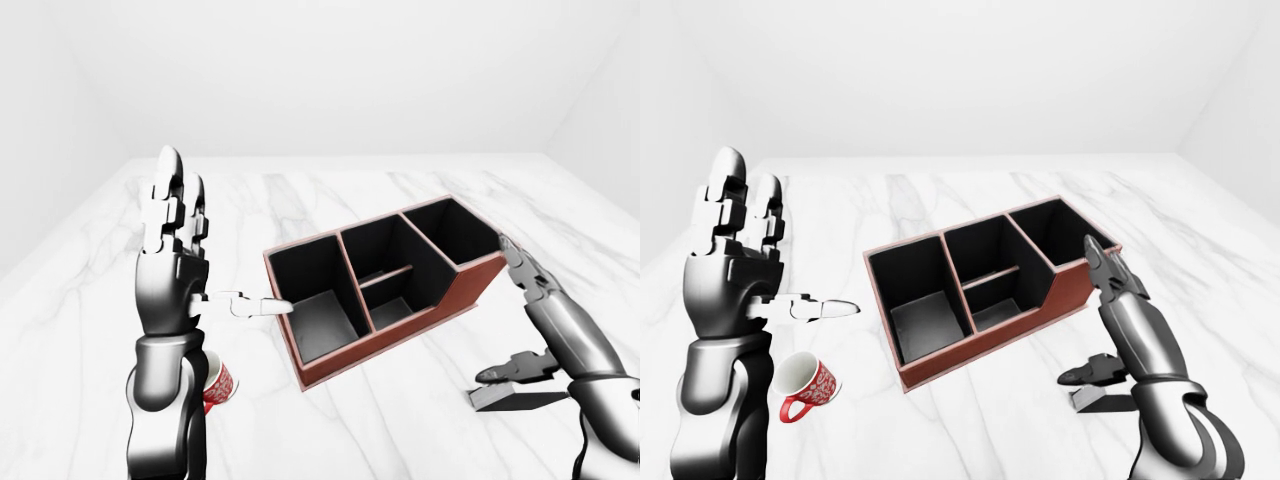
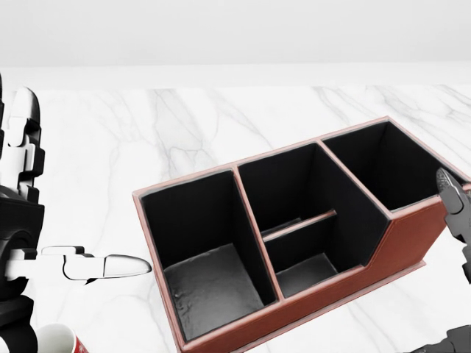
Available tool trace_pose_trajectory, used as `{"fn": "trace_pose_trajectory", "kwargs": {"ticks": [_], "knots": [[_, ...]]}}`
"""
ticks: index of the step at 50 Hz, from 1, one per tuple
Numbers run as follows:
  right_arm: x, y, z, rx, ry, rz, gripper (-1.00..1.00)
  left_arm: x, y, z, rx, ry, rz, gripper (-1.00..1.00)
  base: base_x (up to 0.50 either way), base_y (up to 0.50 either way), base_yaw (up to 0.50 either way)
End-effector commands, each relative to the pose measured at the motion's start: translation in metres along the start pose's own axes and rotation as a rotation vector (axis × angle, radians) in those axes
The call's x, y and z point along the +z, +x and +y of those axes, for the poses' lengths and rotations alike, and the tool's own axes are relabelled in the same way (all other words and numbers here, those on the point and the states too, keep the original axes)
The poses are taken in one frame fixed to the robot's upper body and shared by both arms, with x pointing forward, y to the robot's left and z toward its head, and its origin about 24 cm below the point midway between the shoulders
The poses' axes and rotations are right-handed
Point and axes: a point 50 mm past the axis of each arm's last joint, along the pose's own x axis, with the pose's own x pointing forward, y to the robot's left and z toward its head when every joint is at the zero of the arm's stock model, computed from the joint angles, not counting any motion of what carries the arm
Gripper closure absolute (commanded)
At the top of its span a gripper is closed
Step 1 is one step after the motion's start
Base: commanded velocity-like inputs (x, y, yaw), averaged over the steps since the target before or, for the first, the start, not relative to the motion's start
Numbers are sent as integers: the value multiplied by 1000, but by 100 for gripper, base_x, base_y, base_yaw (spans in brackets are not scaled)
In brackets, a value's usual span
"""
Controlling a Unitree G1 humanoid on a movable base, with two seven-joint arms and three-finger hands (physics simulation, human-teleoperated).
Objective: Pick up the book and place it in the back compartment of the caddy.
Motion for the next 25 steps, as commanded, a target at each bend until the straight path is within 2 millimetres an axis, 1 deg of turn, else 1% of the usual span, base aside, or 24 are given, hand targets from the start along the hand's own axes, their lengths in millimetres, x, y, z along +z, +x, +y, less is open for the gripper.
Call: {"fn": "trace_pose_trajectory", "kwargs": {"ticks": [1, 25], "knots": [[-30, -17, -4, 21, -61, 215, -100, -1, 0, 0, -2, 2, 4, -100, 0, 0, 0], [-52, -27, -5, 19, -51, 329, -100, -4, 0, -2, -5, 2, 17, -100, 0, 0, 0]]}}
